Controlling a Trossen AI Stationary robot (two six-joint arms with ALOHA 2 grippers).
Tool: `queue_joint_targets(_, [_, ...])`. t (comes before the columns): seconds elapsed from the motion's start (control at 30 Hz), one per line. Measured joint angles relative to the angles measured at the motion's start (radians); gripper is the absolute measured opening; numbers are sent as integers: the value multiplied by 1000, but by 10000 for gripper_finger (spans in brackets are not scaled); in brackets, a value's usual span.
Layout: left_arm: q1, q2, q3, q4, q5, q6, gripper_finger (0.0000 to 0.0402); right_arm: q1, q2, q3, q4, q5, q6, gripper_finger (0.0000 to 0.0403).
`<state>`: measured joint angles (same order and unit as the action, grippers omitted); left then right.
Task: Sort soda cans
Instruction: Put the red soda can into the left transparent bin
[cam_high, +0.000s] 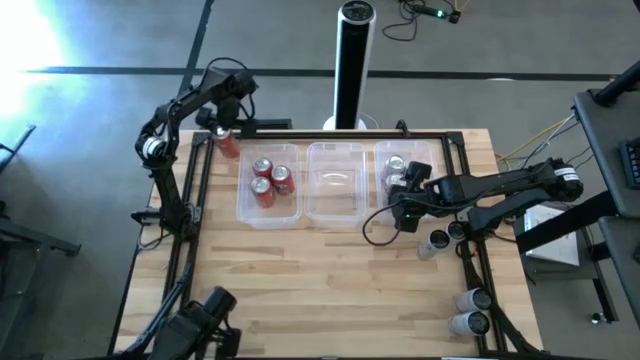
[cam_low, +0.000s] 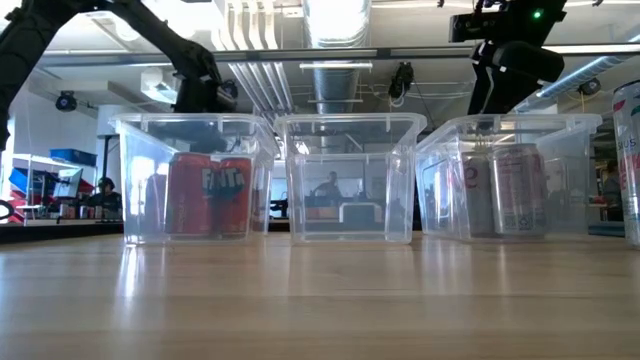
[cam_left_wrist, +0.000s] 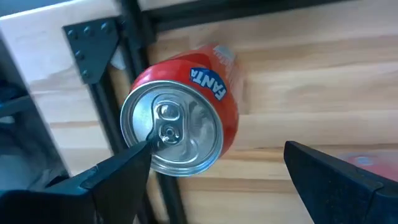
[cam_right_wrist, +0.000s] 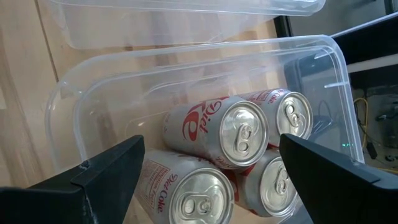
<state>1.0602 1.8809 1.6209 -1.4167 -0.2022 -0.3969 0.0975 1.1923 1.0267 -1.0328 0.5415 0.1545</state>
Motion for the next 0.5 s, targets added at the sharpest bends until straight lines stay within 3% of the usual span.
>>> queue_joint_targets(0.2, [-1,2,64,9,10,2,350,0,0,0,1,0,1,368])
queue_joint_targets(0.37, [8,1,153,-103,-77,-7,350,0,0,0,1,0,2,368])
queue_joint_targets(0.5, [46,0,156,-148,-97,-51,350,0,0,0,-1,0,22,368])
